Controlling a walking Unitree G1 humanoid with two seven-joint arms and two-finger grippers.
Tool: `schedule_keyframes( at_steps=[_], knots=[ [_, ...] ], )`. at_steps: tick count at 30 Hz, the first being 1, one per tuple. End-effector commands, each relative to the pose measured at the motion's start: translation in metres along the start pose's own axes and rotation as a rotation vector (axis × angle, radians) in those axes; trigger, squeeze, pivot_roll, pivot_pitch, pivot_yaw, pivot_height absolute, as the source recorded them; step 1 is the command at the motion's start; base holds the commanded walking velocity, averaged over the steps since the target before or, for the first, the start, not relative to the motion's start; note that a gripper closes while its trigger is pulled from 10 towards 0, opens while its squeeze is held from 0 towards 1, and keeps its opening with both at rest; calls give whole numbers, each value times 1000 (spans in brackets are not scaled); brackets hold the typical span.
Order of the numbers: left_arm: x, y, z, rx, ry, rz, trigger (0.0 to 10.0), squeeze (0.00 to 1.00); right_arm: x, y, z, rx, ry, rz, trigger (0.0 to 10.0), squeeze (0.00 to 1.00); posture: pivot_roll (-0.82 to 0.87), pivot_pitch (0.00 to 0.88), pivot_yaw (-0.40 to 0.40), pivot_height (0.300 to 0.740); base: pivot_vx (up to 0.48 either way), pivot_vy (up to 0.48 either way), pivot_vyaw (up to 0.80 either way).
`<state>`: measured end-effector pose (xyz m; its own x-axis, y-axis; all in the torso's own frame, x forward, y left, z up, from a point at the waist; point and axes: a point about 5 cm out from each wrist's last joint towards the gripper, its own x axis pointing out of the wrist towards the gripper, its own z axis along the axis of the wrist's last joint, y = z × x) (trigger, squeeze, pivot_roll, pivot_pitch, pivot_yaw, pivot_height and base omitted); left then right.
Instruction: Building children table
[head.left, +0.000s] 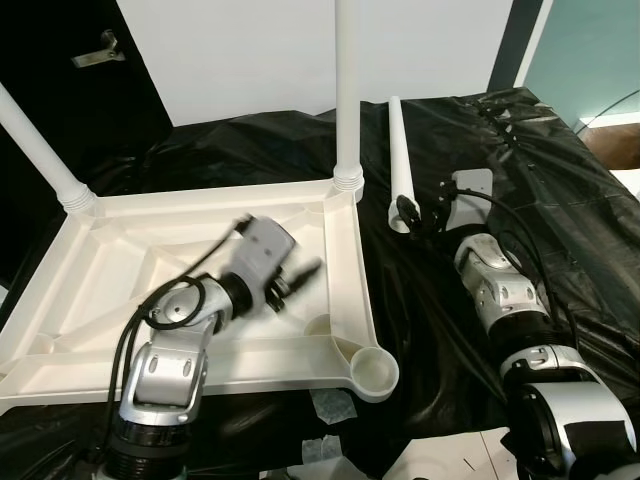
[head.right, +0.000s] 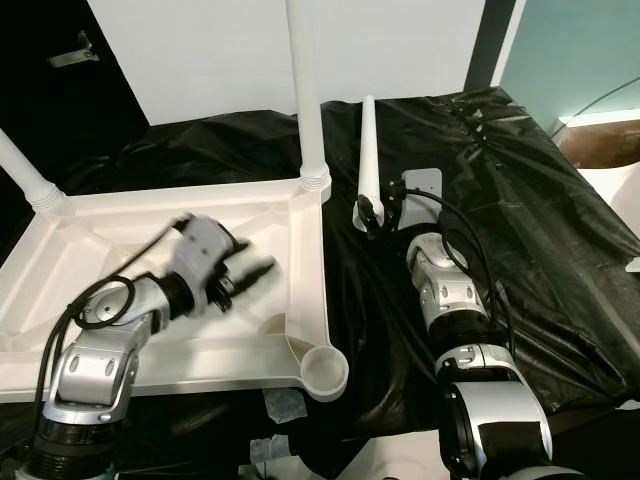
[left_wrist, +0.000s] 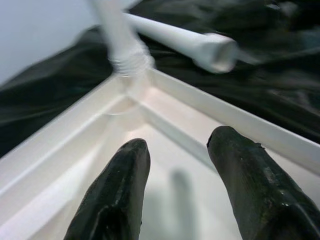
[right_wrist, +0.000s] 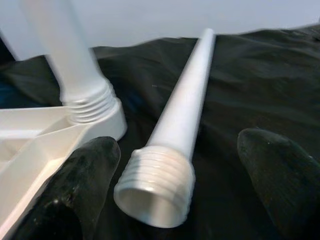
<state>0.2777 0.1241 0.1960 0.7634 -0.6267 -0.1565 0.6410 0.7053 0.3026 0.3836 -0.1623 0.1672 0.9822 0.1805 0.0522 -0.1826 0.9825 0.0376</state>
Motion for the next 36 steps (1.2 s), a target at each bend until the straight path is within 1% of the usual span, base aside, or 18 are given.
schedule_keyframes(
  at_steps=[1, 6, 8, 12, 15, 23, 26, 30, 31, 32, 36],
  knots=[
    [1, 1, 0, 10, 0, 25, 10000, 0, 3, 3, -3, 19, 7, -7, 10000, 0, 123, 50, 34, 740, 0, 0, 0],
    [2, 0, 2, 9, -10, 34, 10000, 0, 4, 2, -3, 28, 15, -24, 10000, 0, 139, 52, 29, 740, 0, 0, 0],
    [5, -3, 3, 18, -19, 43, 10000, 0, 9, 4, -5, 50, 38, -57, 10000, 0, 163, 59, 23, 740, 0, 0, 0],
    [5, -3, 3, 17, -23, 51, 10000, 0, 12, 6, -5, 59, 46, -67, 10000, 0, 172, 64, 20, 740, 0, 0, 0],
    [8, -2, 1, 21, -28, 97, 10000, 0, 17, 9, -3, 69, 56, -87, 10000, 0, 190, 72, 14, 740, 0, 0, 0],
    [9, -4, 2, 18, -35, 127, 10000, 0, 21, 10, 0, 74, 61, -105, 10000, 0, 214, 91, 8, 740, 0, 0, 0],
    [7, -6, 3, 16, -35, 142, 10000, 0, 23, 6, 5, 74, 62, -135, 10000, 0, 239, 121, 12, 740, 0, 0, 0],
    [7, -6, 4, 15, -36, 146, 10000, 0, 24, 5, 6, 72, 61, -139, 10000, 0, 243, 126, 13, 740, 0, 0, 0],
    [6, -6, 5, 15, -36, 150, 10000, 0, 24, 5, 7, 70, 61, -141, 10000, 0, 250, 139, 16, 740, 0, 0, 0],
    [4, -6, 7, 12, -35, 157, 10000, 0, 25, 5, 8, 65, 64, -142, 10000, 0, 273, 180, 26, 740, 0, 0, 0],
    [1, -7, 10, 7, -37, 169, 10000, 0, 26, 6, 9, 57, 67, -144, 10000, 0, 289, 210, 31, 740, 0, 0, 0]
  ],
)
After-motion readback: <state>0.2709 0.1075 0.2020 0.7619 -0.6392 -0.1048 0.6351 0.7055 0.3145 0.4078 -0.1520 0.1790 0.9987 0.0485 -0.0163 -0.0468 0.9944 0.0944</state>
